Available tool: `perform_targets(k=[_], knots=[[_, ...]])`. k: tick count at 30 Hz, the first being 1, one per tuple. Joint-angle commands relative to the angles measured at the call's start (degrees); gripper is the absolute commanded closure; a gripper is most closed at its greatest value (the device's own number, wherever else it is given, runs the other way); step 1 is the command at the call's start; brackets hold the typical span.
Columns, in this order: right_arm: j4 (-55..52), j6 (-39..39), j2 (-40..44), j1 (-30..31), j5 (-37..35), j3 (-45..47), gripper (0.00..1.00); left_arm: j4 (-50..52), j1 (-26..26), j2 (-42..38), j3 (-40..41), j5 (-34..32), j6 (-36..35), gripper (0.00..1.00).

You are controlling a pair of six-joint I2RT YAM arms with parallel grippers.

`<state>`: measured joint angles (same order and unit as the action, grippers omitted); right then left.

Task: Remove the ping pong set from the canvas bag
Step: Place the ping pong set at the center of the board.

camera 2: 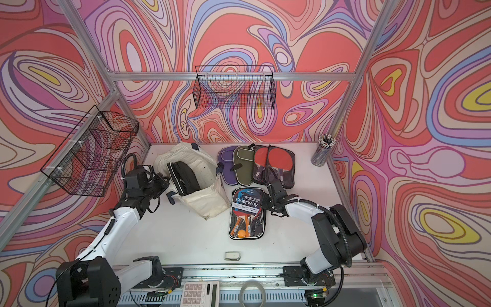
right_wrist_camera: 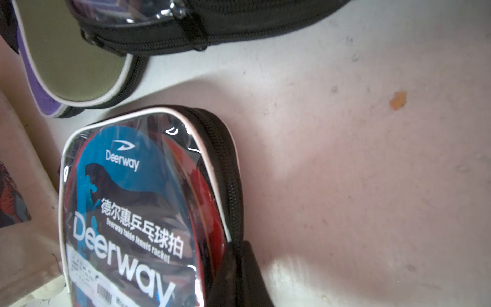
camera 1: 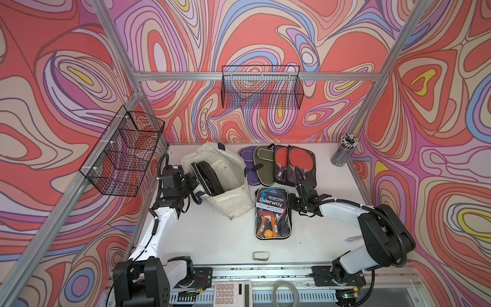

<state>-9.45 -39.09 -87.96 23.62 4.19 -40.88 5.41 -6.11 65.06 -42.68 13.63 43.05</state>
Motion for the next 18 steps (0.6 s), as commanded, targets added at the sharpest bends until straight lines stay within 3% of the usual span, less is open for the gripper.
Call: perform_targets(k=[1, 5, 18], knots=[[2.69, -0.38, -1.26, 0.47, -1.22, -0.84, 1.00, 0.34, -0.83, -1.16, -2.24, -0.85, -0.53, 1.00], [2.80, -0.20, -0.90, 0.45, -1.50, -1.04, 0.96, -0.66, -0.85, -0.49, -1.90, 0.20, -0.03, 1.00], [-2.84, 3.13, 4.97, 0.50, -4.79, -5.74, 0.34, -3.31, -0.90, -0.01, -1.45, 2.76, 0.63, 1.00]])
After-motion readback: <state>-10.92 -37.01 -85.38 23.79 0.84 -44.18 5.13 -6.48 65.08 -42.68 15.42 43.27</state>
